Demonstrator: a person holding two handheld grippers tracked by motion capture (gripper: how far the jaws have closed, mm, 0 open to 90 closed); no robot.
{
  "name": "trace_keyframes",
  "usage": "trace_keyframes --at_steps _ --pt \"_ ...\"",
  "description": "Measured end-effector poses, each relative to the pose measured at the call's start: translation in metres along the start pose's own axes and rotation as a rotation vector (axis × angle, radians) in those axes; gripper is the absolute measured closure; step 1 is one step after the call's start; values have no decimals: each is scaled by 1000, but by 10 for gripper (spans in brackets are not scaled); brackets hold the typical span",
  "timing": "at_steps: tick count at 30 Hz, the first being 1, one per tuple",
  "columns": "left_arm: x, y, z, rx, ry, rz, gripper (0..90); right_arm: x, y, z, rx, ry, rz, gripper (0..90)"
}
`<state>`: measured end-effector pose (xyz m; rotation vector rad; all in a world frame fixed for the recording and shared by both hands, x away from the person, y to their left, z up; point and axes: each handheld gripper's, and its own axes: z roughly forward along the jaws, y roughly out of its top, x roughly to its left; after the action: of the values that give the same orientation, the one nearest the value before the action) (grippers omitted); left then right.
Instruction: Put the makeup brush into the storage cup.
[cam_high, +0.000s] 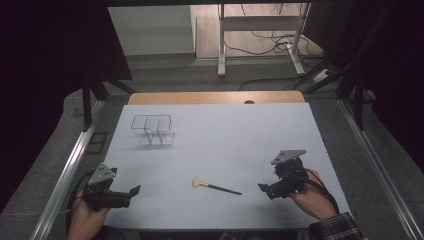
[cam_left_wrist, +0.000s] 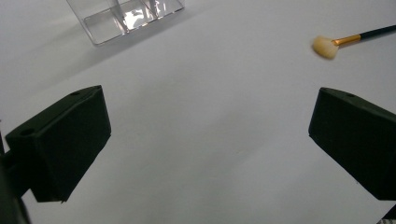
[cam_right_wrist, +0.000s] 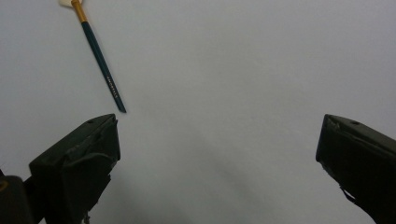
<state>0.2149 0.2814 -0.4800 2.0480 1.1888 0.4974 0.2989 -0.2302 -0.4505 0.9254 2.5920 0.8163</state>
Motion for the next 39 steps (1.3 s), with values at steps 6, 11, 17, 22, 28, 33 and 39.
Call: trace_keyframes --at_steps 6,11,17,22,28,33,39 --pt "0 0 0 2 -1 0 0 3 8 7 23 13 -26 0" --pt "0 0 0 5 0 2 0 5 12 10 34 20 -34 0" --pt "-1 0 1 7 0 3 0 7 19 12 49 12 -49 0" --pt "0 0 1 7 1 2 0 10 24 17 62 5 -52 0" --pt "0 0 1 9 2 2 0 13 29 22 81 10 -56 0" --pt "0 0 1 14 3 4 0 17 34 27 95 13 -67 0" --pt "0 0 2 22 5 6 0 20 38 34 117 22 -80 0"
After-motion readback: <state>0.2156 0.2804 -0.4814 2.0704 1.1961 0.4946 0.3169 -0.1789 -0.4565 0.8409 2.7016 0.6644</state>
